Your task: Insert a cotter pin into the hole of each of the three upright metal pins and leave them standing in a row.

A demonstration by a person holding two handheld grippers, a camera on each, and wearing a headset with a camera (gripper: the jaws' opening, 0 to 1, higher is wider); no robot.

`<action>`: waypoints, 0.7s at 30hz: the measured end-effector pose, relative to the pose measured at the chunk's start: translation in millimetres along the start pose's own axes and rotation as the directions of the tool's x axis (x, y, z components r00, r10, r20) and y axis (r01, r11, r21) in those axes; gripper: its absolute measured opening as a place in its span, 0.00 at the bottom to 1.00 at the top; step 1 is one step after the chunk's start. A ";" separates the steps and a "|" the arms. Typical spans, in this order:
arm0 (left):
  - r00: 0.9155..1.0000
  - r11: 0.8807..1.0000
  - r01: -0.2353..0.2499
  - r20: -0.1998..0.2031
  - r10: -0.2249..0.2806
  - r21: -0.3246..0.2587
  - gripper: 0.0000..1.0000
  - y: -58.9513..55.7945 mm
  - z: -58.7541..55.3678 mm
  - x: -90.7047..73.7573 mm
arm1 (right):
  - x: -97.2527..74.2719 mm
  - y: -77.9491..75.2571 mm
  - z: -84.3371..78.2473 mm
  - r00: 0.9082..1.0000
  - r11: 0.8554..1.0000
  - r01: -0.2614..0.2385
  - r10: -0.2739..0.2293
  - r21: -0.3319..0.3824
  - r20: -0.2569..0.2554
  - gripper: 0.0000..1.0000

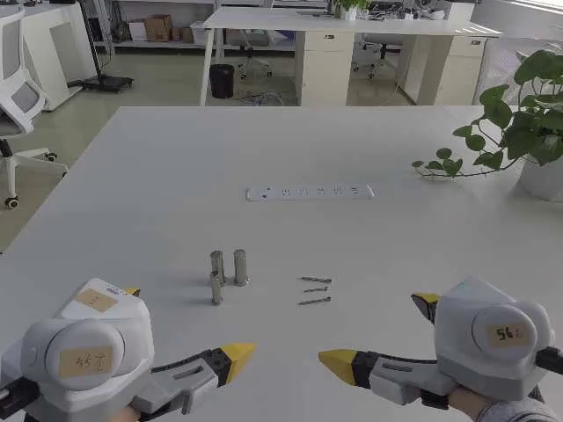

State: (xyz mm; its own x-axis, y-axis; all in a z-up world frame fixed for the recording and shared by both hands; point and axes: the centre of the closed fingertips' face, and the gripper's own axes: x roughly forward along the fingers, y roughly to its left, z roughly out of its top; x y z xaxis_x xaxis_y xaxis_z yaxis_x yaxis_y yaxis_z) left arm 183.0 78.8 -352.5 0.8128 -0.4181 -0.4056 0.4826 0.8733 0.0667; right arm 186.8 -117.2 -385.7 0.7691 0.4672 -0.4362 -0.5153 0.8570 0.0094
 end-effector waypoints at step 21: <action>1.000 1.000 -0.006 0.005 0.006 -0.016 0.86 0.8 -1.6 -3.1 | -2.6 0.0 4.0 1.000 1.000 -0.006 0.006 -0.005 0.003 0.94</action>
State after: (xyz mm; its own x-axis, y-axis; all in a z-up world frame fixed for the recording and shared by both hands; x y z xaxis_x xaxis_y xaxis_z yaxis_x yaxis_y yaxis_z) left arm 180.3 81.2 -352.6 0.8173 -0.4145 -0.4003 0.4728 0.8795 0.0545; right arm 186.4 -117.6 -381.0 0.7671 0.4734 -0.4330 -0.5221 0.8529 0.0077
